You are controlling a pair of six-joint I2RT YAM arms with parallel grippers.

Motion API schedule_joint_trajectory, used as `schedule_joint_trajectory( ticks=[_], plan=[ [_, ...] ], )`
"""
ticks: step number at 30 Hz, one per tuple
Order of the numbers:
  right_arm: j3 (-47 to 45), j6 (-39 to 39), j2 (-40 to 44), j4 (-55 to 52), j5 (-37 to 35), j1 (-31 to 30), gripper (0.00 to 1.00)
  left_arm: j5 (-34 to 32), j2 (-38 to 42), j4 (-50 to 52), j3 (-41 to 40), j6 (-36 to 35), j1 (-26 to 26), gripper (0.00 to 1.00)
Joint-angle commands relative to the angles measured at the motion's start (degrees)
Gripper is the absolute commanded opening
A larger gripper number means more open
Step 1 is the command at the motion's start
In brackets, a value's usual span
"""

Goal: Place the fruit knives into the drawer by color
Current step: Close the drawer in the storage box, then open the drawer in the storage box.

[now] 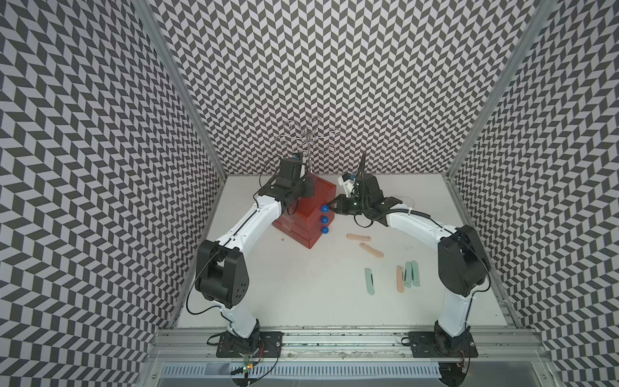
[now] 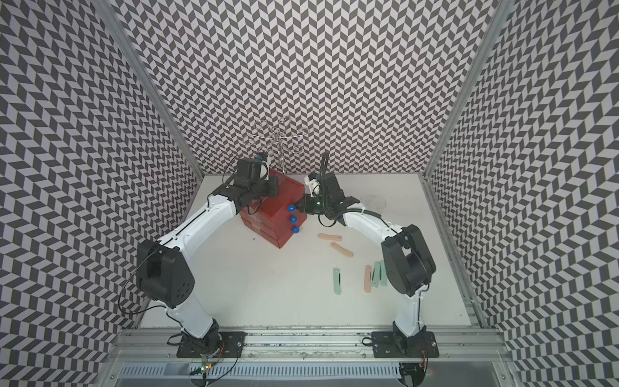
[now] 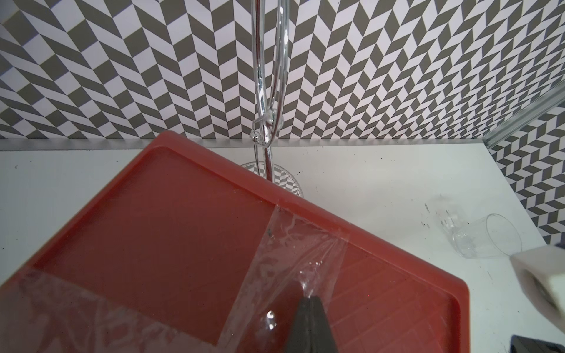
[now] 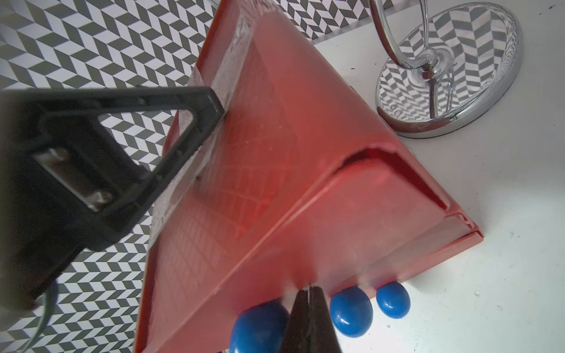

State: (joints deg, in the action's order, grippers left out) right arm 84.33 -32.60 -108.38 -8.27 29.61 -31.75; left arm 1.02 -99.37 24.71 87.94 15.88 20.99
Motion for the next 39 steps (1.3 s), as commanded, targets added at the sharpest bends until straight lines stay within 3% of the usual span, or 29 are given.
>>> schedule_joint_trajectory(
  ticks=[1, 9, 15, 23, 39],
  plan=[
    [0.2, 0.0, 1.8, 3.9, 1.4, -1.1, 0.0, -0.9, -5.5, 13.3, -3.5, -0.9, 0.3, 0.0],
    [-6.2, -0.6, 7.2, 5.0, -0.6, -0.8, 0.05, -1.4, -5.5, 13.4, -3.4, -0.9, 0.3, 0.0],
    [-15.5, -4.9, 11.1, 13.8, 1.1, -0.5, 0.24, -1.2, -5.4, 13.5, -3.4, -0.9, 0.3, 0.0],
    [-19.7, -8.1, 9.8, 19.5, 3.3, -0.4, 0.43, -1.3, -5.4, 13.5, -3.4, -0.9, 0.4, 0.0],
    [-21.7, -14.0, 2.0, 30.7, 8.7, 0.0, 0.47, -1.6, -5.5, 13.6, -3.4, -0.8, 0.4, 0.0]
  ],
)
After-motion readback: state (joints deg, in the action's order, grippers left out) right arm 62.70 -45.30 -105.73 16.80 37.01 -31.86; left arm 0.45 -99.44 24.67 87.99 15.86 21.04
